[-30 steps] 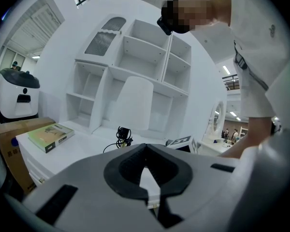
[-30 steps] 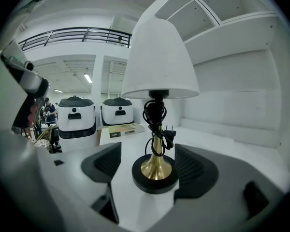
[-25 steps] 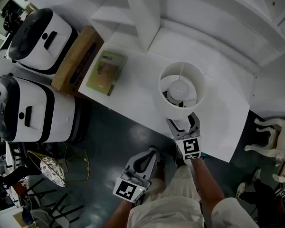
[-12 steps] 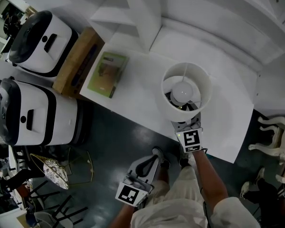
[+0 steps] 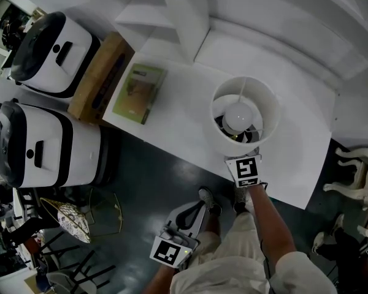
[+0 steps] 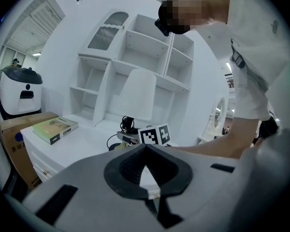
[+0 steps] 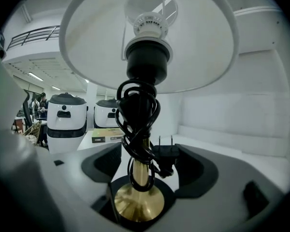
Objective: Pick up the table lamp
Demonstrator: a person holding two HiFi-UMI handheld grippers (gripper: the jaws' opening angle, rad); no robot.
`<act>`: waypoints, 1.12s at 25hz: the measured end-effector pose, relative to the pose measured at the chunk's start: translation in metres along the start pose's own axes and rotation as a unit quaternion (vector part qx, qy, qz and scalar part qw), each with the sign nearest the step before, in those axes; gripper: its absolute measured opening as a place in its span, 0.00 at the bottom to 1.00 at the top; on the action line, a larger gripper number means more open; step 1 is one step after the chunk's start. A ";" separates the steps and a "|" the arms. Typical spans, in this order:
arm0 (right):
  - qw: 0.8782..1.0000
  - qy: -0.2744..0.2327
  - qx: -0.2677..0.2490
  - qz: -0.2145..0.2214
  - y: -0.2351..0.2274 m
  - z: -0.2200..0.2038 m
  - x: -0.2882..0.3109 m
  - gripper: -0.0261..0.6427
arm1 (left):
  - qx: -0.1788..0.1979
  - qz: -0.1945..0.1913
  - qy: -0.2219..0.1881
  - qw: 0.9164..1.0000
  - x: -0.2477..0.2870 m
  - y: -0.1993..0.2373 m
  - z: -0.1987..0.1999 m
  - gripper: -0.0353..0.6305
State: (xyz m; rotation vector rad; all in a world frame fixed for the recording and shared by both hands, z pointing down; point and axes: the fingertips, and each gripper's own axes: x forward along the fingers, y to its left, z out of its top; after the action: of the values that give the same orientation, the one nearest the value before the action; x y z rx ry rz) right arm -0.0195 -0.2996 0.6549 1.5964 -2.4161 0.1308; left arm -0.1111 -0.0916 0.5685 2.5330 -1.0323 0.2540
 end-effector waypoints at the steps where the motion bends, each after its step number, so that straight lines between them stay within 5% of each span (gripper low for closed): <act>1: 1.000 -0.001 -0.001 0.000 0.000 0.000 0.003 0.52 | 0.000 0.000 0.000 1.000 0.000 0.000 0.000 0.07; 10: 0.999 -0.032 0.017 -0.004 -0.006 0.003 0.020 0.52 | -0.002 0.003 0.003 1.000 -0.001 0.000 -0.004 0.07; 15: 0.999 -0.049 0.011 -0.017 -0.011 0.009 0.021 0.39 | -0.003 0.006 0.007 1.000 -0.003 0.002 -0.008 0.07; 28: 0.999 -0.043 0.027 -0.013 -0.012 0.020 0.021 0.33 | -0.007 0.009 0.005 1.000 -0.004 0.007 -0.007 0.07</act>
State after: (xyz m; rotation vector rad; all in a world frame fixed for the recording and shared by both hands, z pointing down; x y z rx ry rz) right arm -0.0188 -0.3271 0.6401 1.6908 -2.4751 0.1265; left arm -0.1186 -0.0906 0.5754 2.5076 -1.0508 0.2633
